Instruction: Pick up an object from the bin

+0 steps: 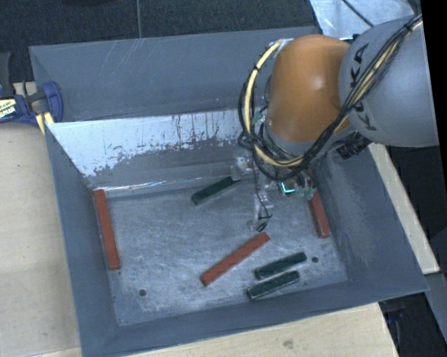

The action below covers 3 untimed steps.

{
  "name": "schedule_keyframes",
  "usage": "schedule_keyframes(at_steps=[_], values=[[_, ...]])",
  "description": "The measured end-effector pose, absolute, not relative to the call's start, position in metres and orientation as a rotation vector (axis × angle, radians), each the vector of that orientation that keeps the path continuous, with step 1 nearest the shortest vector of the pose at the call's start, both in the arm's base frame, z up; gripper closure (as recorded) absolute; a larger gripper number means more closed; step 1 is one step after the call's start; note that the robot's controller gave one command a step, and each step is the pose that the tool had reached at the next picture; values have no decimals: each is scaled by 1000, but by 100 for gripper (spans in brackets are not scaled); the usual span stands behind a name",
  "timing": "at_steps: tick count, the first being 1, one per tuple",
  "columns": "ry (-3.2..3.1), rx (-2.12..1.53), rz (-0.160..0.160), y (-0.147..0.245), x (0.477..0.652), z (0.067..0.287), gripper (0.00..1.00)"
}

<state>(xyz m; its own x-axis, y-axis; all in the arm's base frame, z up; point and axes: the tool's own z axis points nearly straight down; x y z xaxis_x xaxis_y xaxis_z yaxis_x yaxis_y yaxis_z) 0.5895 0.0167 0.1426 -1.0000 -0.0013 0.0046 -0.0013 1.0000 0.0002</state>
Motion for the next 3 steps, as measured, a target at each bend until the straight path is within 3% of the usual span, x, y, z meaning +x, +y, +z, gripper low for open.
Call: schedule_keyframes(at_steps=[1, 2, 3], values=[[-3107, 451, -1, 30, 533, 70, 0], [-2927, 1159, 1, 15, 537, 71, 0], [-2929, 1154, 0, 16, 537, 72, 100]])
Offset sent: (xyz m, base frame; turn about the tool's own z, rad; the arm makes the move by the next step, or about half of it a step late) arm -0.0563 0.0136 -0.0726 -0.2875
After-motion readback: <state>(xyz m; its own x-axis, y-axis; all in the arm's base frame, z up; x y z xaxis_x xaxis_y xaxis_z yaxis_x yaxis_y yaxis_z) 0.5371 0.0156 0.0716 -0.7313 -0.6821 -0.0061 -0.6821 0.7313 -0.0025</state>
